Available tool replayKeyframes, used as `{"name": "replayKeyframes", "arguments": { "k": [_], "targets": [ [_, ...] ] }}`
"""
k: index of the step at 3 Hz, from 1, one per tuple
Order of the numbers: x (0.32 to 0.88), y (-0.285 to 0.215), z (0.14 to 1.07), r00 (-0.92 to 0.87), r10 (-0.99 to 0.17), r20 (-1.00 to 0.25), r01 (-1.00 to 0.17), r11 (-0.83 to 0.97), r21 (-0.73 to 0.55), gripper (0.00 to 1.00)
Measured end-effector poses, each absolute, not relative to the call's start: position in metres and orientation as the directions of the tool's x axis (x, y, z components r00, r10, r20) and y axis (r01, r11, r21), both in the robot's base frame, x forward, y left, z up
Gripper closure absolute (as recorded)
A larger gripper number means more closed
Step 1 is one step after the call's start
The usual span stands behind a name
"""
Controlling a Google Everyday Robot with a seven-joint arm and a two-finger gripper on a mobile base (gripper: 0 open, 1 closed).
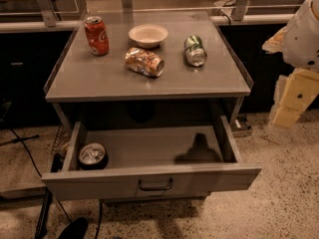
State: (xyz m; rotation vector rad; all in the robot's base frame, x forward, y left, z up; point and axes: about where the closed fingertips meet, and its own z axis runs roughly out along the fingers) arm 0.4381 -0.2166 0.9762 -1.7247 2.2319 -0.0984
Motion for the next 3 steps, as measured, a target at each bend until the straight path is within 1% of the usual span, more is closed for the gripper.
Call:
{"name": "replayKeyframes", "arguments": {
  "k": [1,2,3],
  "targets": [
    [0.438,-0.217,0.976,-0.221,-0.953,-0.207,-0.931,0.27,-0.246,0.0],
    [0.45,-0.206,0.978,-0.228,-0.945,-0.235,-0.92,0.288,-0.265,0.0],
    [0.483,-0.186,0.975,-0.25,-0.921,-0.299,-0.894,0.338,-0.294,0.0]
  ]
}}
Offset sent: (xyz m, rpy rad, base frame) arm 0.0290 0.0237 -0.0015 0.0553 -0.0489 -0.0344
